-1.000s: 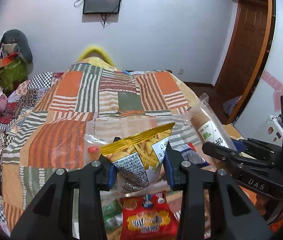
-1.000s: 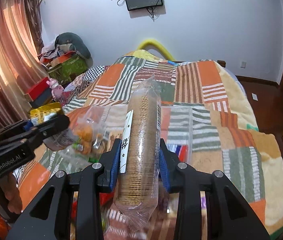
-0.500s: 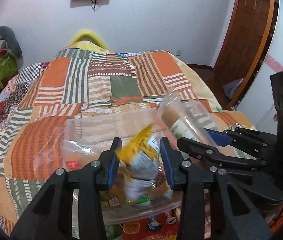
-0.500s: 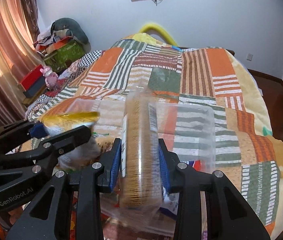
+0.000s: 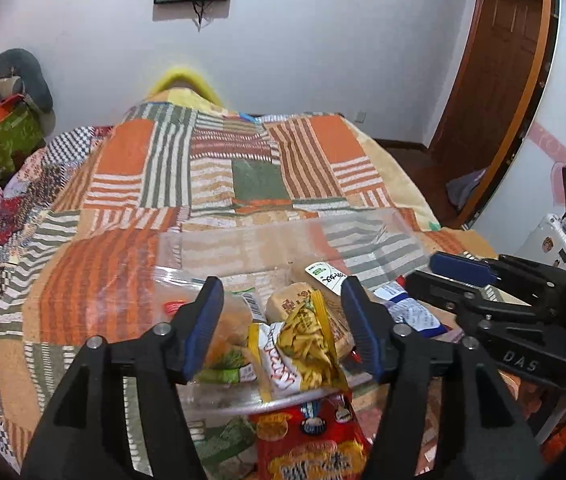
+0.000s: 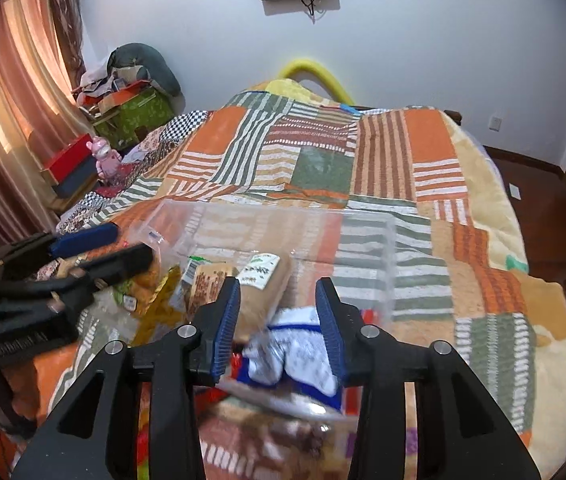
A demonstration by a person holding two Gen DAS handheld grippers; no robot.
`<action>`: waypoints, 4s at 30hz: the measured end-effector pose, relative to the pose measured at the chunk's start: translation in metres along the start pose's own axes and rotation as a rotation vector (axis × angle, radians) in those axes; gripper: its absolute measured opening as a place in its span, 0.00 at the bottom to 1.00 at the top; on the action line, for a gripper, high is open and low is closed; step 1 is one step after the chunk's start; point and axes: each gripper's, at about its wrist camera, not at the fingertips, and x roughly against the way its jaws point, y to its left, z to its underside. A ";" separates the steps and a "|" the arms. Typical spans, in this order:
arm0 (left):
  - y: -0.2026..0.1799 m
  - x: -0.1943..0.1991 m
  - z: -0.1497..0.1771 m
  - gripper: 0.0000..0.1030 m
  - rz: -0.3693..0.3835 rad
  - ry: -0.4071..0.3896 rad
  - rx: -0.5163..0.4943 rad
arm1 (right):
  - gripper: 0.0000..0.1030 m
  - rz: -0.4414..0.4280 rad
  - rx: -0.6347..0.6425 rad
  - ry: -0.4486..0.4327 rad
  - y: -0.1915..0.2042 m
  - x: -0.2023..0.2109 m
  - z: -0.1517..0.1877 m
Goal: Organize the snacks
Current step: 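Drop the fries bag and biscuit tube into the clear box, then grasp the red snack bag with the left tool while the right reaches the purple roll, then carry the red bag and purple roll over the clear box and release both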
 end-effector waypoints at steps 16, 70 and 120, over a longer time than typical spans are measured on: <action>-0.003 0.028 0.057 0.75 -0.042 0.100 -0.057 | 0.56 0.099 -0.035 0.048 -0.044 0.044 0.057; -0.027 0.057 0.104 0.65 -0.025 0.069 -0.132 | 0.94 -0.051 -0.134 0.264 -0.026 0.030 0.123; 0.000 0.079 0.056 0.65 -0.104 -0.096 -0.008 | 0.41 0.218 -0.104 0.142 -0.059 0.030 0.090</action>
